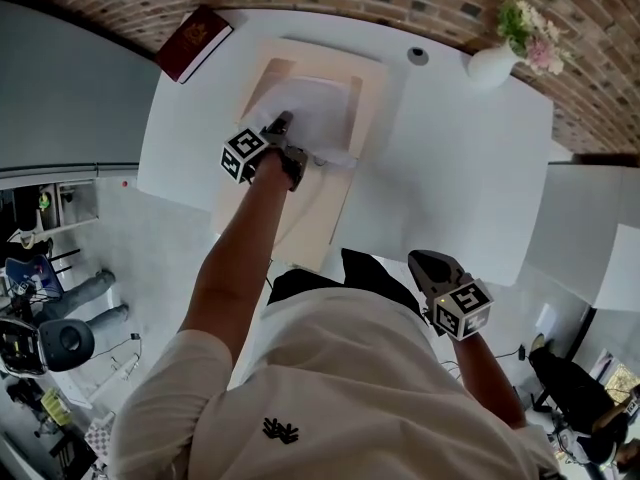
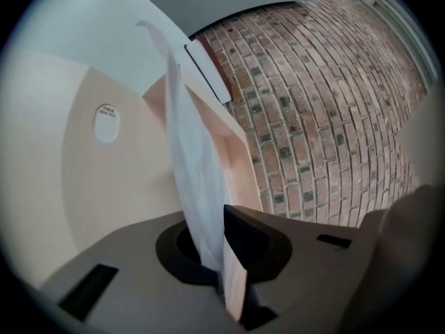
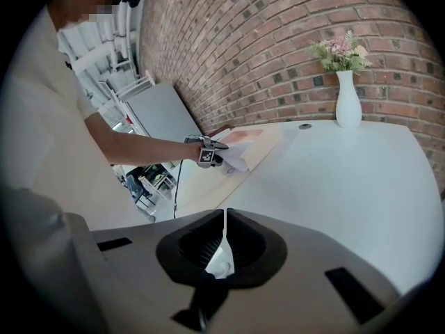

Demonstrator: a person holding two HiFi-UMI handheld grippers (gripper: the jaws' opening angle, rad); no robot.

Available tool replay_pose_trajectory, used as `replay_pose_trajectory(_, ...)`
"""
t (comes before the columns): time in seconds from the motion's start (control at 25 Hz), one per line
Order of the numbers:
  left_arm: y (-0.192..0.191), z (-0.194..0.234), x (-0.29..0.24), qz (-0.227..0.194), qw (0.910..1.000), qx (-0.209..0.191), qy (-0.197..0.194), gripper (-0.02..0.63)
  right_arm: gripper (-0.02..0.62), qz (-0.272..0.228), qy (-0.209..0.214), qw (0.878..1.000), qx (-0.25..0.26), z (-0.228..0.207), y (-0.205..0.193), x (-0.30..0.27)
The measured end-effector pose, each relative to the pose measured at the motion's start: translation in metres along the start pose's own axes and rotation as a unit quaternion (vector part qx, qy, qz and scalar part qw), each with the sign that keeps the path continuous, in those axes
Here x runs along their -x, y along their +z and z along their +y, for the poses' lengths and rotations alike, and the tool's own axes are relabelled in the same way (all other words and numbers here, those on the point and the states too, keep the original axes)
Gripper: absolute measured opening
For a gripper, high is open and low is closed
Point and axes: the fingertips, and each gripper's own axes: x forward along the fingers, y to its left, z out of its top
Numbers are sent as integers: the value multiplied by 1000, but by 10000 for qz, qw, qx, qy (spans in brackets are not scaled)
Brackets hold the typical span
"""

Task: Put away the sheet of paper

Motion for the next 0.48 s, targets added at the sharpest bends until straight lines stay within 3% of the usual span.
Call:
replay_pose_trajectory(0.12, 1, -8, -11, 3, 9996, -212, 180, 37, 37, -9, 30, 10000, -10, -9, 3, 1)
replay_pose_trajectory(0.2, 0, -12, -18, 29, 9990, -318, 300, 111, 37, -27, 62, 10000, -20, -13, 6, 2)
replay_pose_trajectory(0.48, 0, -20, -39, 101, 9941, -753, 776, 204, 37, -59, 114, 9998, -153, -30, 9, 5)
